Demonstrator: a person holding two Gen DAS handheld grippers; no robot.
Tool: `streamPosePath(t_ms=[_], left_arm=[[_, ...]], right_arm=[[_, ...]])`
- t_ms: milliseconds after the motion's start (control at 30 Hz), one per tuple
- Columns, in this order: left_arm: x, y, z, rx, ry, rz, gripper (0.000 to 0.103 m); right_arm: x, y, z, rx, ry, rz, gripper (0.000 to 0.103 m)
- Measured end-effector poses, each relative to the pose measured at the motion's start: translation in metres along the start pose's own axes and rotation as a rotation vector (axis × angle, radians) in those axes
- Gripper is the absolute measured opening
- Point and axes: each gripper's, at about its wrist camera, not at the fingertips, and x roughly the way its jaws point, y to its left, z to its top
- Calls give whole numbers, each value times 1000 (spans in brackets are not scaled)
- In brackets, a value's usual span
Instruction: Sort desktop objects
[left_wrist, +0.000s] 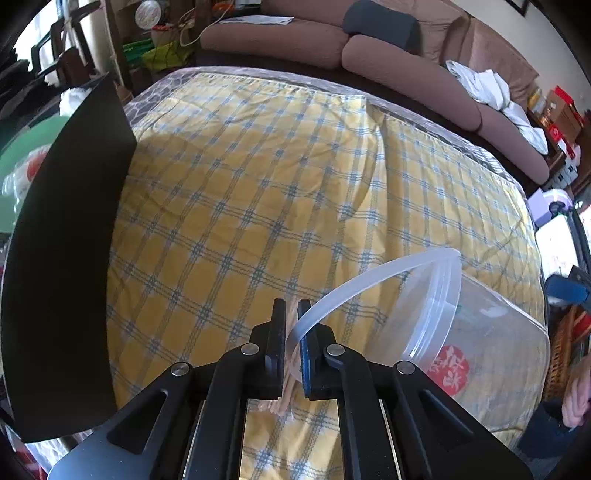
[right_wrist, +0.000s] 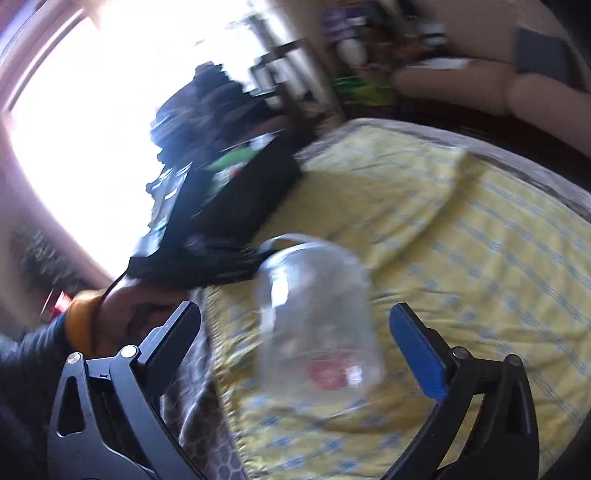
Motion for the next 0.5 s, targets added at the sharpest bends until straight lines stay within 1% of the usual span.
streamPosePath(t_ms=[33, 100, 167, 200, 300, 400, 500], left_arm=[[-2, 0, 0, 6, -4, 2, 6], [-5, 0, 0, 14, -11, -1, 6], [-8, 1, 3, 27, -21, 2, 6], [-9, 2, 4, 26, -26, 2, 7], [-11, 3, 4, 16, -27, -9, 8], [-11, -3, 4, 45, -26, 4, 8], [-13, -6, 4, 60, -32, 9, 9]], right_arm=[[6, 6, -2, -31, 30, -25, 103], [23, 14, -7, -65, 125, -165, 103], [36, 17, -11, -82, 200, -253, 103], [40, 17, -13, -87, 219, -260, 103], [59, 18, -17, -107, 268, -205, 103], [78, 23, -19, -128, 327, -241, 103], [94, 24, -23, -141, 378, -245, 103]])
